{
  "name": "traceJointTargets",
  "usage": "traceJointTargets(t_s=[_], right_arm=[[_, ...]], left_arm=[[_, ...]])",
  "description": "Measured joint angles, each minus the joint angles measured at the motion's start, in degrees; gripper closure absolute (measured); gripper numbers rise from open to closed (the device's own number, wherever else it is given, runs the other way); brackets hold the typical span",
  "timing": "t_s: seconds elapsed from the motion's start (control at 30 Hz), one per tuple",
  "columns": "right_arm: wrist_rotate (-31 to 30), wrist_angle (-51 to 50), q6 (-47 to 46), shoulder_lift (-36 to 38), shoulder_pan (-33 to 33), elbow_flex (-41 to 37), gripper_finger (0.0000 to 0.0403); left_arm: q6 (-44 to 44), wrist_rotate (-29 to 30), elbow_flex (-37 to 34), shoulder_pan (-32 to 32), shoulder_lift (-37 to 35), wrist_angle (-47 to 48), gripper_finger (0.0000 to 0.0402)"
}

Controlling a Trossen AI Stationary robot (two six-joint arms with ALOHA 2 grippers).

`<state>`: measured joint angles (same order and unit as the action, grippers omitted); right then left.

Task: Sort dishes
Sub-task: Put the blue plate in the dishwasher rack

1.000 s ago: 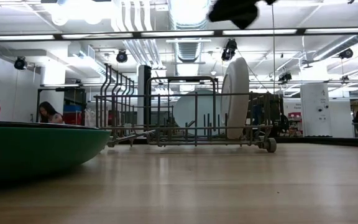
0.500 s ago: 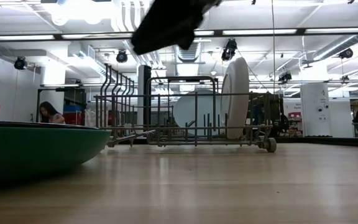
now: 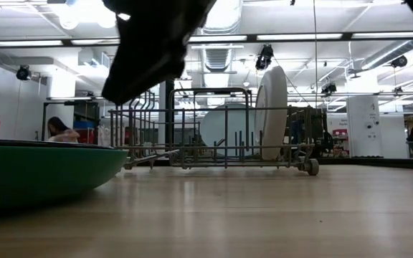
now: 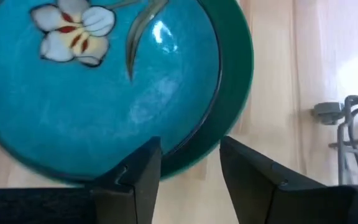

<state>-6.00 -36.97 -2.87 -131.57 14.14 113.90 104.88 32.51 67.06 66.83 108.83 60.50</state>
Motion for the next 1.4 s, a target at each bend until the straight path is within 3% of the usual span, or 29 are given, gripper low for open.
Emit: traceJointTargets(t_s=[0.3,0.63,0.8,0.97,1.2,1.4], right_arm=[[0.3,-9.2,-5.8,-9.7,-1.9,12.8,0.0227],[9.0,-11.0,-8.7,-10.7,-2.5,13.4,0.024],[9.1,-10.5,-8.7,-11.3,-2.7,13.4,0.0252],[8.8,-10.0,-7.1,-11.4,-3.1,13.3,0.0291],[7.1,-8.9,-5.0,-11.4,-3.6,13.3,0.0392],[6.4,-9.5,-4.3,-11.3,-3.4,13.8,0.0402]], left_arm=[[1.8,6.1,-2.2,0.0,1.9,-5.0,0.0402],[3.2,7.6,-2.4,-0.3,2.1,-5.4,0.0402],[4.3,8.3,-2.5,-0.3,2.1,-5.6,0.0401],[4.8,9.7,-2.7,-0.5,2.3,-5.9,0.0401],[5.7,10.3,-2.7,-0.7,2.3,-5.5,0.0401],[5.8,10.1,-2.0,-0.7,2.3,-4.4,0.0401]])
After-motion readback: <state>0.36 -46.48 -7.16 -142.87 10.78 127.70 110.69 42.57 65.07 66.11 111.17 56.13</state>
